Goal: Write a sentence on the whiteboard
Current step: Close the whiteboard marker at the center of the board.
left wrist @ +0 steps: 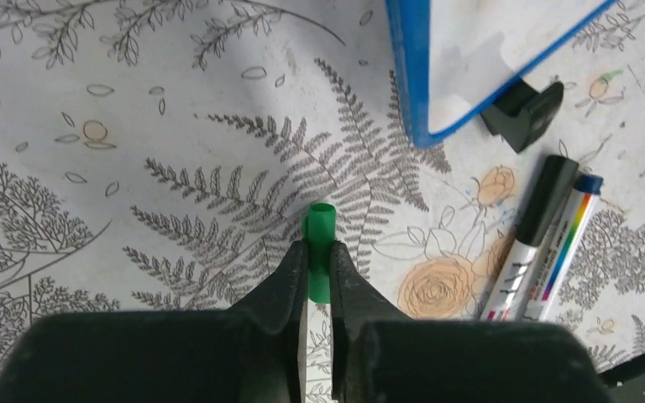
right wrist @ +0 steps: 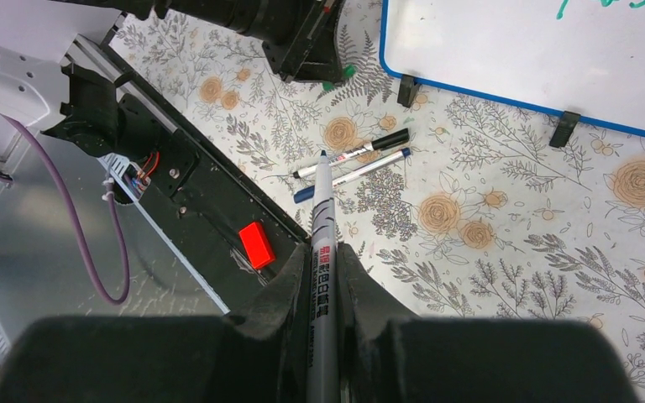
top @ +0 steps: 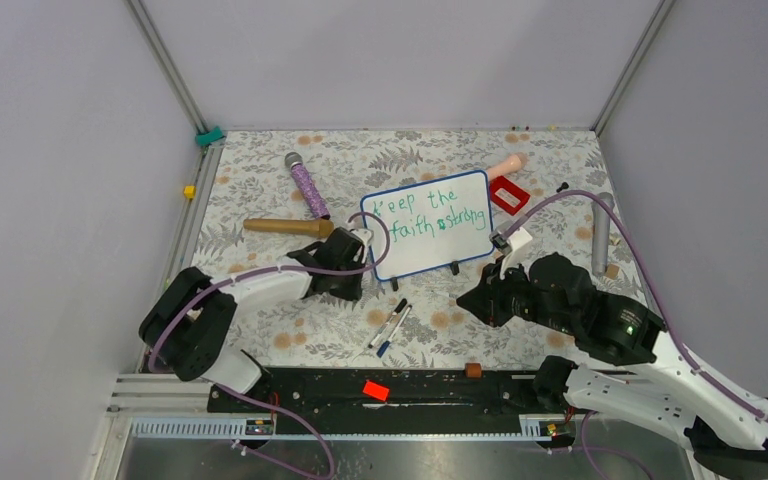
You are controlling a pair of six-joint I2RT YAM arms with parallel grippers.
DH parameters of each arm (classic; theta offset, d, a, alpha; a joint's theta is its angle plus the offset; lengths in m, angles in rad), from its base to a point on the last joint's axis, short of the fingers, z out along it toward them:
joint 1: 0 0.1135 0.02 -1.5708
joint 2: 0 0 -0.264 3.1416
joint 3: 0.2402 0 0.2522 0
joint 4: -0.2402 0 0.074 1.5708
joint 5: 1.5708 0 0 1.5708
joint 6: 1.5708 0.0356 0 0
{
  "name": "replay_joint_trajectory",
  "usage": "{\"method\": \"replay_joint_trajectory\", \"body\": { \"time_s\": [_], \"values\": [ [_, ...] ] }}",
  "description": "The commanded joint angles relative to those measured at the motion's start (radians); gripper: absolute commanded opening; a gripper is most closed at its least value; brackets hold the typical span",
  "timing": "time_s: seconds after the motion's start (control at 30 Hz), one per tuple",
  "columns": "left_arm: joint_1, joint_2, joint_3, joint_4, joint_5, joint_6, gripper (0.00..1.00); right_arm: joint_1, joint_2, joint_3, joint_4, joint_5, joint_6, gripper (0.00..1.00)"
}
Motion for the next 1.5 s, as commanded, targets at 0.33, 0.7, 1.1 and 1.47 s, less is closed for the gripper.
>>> {"method": "replay_joint_trajectory", "body": {
  "time_s": [0.33,0.7,1.1,1.47],
  "values": [
    [-0.032,-0.606,-0.28,0.275,0.218,0.171,0.0,0.002,0.157,0.108,-0.002,-0.076,-0.045,0.0],
    [-0.221,-0.679,-0.439,0.67,0.085,0.712,0.0,0.002,0.31,0.21,0.048,-0.148,-0.06,0.0],
    [-0.234,-0.624,-0.659,1.034,0.171,0.905,0.0,0.002,0.341,0.083,0.138,-0.153,0.01,0.0],
    [-0.234,-0.654,-0.676,1.033,0.2,0.908,0.0,0.002,0.434,0.032,0.297,-0.154,0.048,0.0]
  ]
}}
